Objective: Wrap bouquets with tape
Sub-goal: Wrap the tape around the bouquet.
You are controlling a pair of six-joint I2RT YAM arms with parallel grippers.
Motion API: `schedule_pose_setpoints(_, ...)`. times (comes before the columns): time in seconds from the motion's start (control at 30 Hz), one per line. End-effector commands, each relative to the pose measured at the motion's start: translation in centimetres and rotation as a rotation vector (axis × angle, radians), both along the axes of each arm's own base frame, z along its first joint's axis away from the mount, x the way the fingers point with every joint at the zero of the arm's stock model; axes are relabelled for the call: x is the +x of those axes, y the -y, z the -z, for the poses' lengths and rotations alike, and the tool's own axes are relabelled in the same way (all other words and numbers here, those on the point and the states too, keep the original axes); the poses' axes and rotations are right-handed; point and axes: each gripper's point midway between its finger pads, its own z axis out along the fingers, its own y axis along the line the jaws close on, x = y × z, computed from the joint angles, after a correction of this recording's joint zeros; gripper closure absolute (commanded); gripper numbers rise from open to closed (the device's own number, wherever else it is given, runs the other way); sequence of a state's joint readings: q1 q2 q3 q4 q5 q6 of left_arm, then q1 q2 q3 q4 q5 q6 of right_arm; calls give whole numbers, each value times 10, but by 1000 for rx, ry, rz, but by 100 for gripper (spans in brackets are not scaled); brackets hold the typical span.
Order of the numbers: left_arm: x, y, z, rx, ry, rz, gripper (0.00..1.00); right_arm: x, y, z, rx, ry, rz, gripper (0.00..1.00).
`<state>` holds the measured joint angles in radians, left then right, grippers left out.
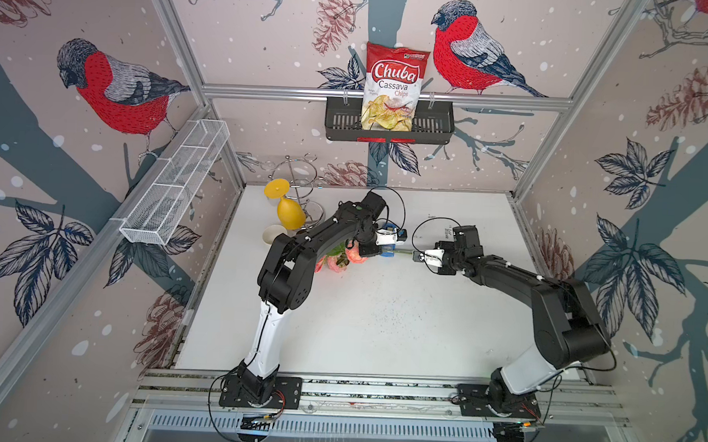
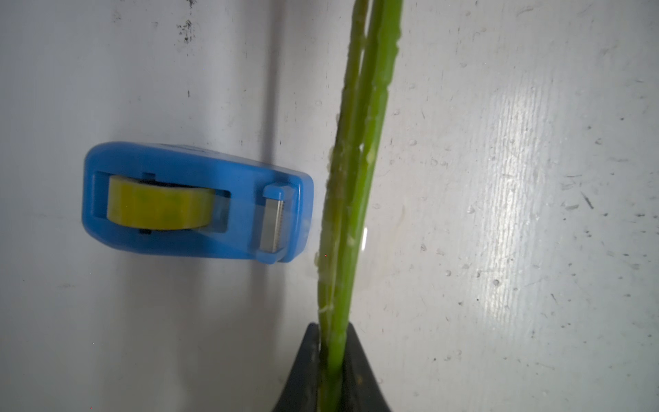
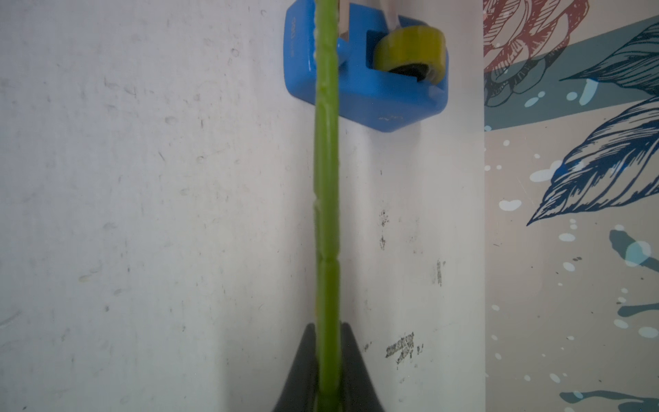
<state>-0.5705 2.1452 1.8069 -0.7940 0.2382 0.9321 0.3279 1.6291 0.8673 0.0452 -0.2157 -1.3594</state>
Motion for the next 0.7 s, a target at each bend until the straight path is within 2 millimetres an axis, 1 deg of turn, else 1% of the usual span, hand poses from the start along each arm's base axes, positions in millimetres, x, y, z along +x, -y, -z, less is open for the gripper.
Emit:
schedule_pose_setpoints(0.0, -5, -1, -9, -9, -9, 22, 74, 2, -7, -10, 23, 35, -20, 100)
schedule_pose_setpoints(0.03, -8, -1, -11, -13, -17, 22, 65, 0, -7, -9, 17, 32, -24, 100)
schedule_pose_setpoints(0.07, -12, -3, -12, -10, -27, 28, 53, -1, -8, -8, 13, 31, -31, 100)
schedule_pose_setpoints(0.1, -14, -3, -15, -13, -30, 32, 49, -3, -9, -7, 11, 30, -36, 100)
schedule_pose_setpoints(0.3, -13, -5, -34, -19, 1, 26, 47, -5, -9, -2, 4, 19, -37, 100)
schedule_pose_setpoints(0.37, -14, -2, -40, -40, 5, 32, 47, -5, -9, -2, 7, 18, -35, 100)
schedule_pose_setpoints(0.43, -15, 0, -43, -49, 7, 44, 47, -5, -8, -1, 2, 15, -33, 100)
schedule_pose_setpoints(0.5, -8, 3, -43, -46, 28, 29, 47, -5, -8, 0, 0, 13, -32, 100)
schedule_pose_setpoints(0.57, -7, 9, -45, -65, 35, 30, 48, -5, -8, 0, 0, 13, -31, 100)
schedule_pose_setpoints(0.67, -9, 22, -47, -111, 42, 50, 48, -5, -9, -4, 10, 23, -34, 100)
